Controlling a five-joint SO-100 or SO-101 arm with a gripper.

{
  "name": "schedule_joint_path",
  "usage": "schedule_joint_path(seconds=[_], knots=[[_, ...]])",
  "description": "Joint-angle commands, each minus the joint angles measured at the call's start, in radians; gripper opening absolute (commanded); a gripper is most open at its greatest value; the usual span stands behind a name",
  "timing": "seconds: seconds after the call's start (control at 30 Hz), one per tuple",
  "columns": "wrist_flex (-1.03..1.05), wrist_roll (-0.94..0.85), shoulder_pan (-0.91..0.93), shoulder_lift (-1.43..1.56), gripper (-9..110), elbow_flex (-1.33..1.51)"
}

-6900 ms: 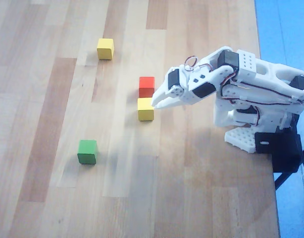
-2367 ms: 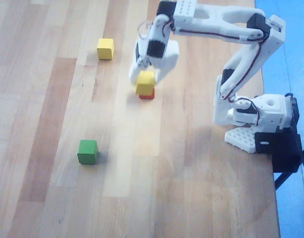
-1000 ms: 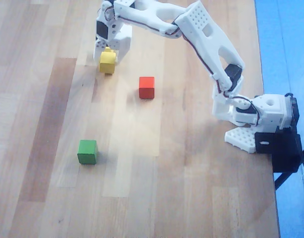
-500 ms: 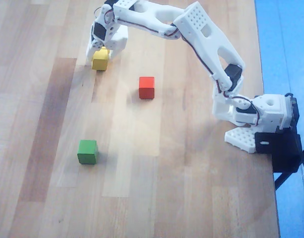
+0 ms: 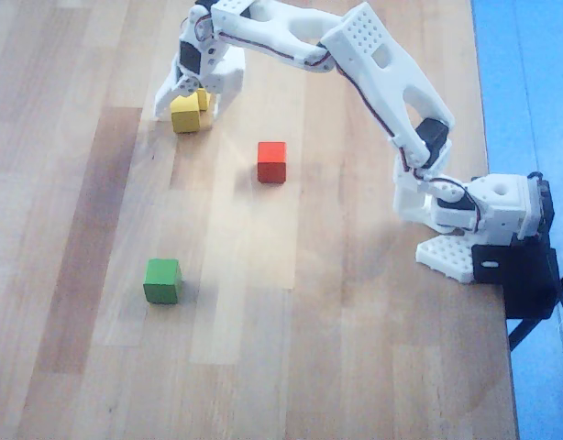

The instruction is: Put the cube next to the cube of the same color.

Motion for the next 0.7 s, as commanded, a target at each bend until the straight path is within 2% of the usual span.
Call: schedule_joint_path(seconds=[0.0,0.27,0.4,0.5,0.53,0.67], knots=[[0.049,0.041,0.031,0.229,42,-0.074],[0.222,0.152,-0.023,0.583,34,-0.067],[0.238,0.281,-0.143,0.785,19,0.037],[0.160,0.426,-0.256,0.963,0,0.216],[0.110,0.472,-0.291,1.029,-2,0.299],[-0.160,0.589,-0.426,1.359,4,0.752]])
